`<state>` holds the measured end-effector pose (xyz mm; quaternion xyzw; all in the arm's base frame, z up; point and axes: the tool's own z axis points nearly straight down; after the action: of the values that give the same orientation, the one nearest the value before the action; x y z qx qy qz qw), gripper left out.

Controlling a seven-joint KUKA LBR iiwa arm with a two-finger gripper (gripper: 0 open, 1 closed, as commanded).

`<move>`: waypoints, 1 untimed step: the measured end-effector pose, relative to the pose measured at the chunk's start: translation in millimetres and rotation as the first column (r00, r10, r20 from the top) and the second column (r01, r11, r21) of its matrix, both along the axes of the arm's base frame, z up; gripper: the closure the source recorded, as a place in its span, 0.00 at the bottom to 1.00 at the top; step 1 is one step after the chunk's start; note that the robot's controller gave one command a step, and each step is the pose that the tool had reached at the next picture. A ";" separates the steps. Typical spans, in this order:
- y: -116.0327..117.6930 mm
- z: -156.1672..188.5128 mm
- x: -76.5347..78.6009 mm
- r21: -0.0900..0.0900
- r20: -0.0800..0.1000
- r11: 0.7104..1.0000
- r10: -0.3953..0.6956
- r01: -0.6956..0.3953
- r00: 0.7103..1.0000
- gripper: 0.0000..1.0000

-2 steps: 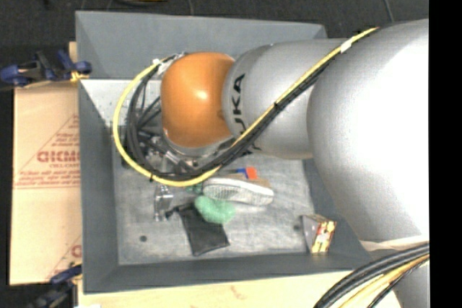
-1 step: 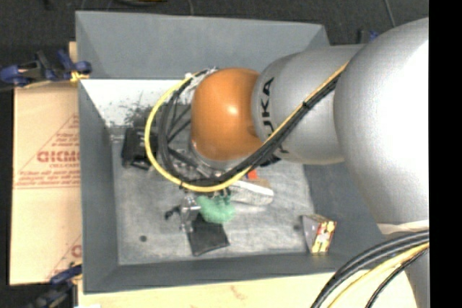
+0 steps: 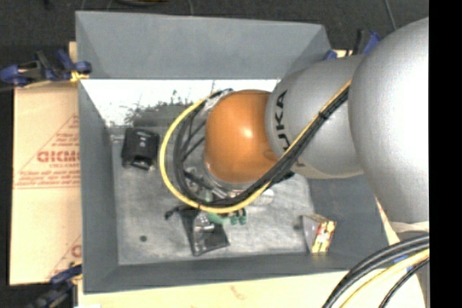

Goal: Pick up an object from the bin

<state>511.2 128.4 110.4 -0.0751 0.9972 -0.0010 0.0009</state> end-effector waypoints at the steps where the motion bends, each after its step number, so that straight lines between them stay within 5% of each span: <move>1: -48.7 -33.0 12.9 0.009 0.012 0.983 -0.183 0.183 0.983 1.00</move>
Offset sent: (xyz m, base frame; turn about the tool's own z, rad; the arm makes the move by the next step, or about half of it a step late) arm 0.0000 0.0000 0.0000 0.0000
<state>524.1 79.7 77.4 0.0169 0.9998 0.0023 0.0076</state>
